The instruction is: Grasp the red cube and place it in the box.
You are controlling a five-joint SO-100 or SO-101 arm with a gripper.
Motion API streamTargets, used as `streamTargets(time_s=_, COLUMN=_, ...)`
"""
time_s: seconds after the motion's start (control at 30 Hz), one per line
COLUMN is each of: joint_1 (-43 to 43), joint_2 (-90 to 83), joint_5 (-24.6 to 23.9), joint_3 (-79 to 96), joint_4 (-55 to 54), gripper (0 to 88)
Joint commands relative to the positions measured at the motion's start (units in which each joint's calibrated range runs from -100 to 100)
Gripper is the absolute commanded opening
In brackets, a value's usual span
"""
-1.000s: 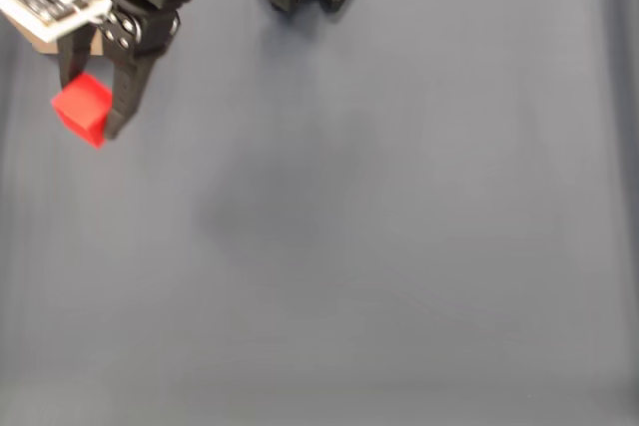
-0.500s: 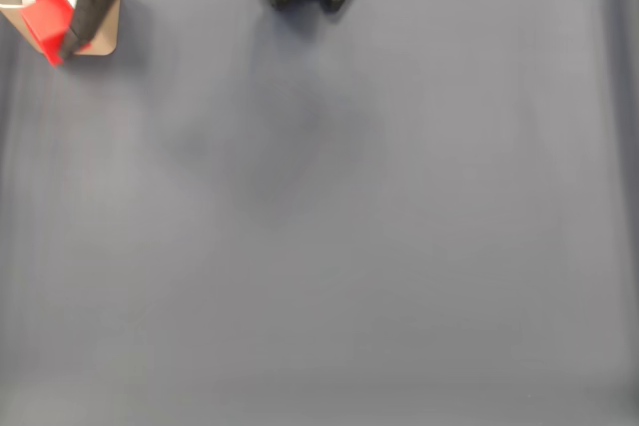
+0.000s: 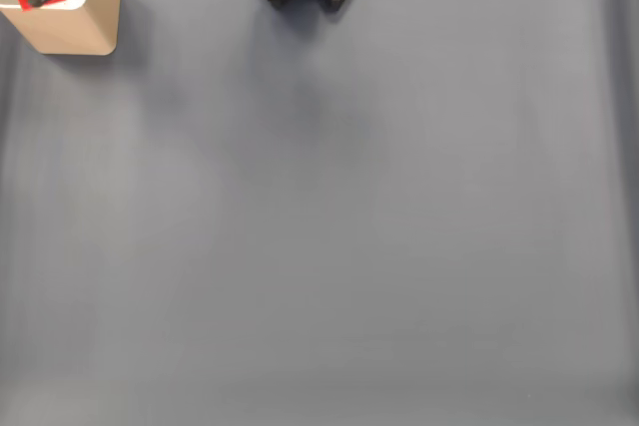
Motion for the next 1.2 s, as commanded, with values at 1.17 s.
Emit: streamTargets(time_s=1.17, joint_1=9.1, joint_2=4.2, joint_5=-1.5, joint_3=5.6, joint_4=-7.6, gripper=0.0)
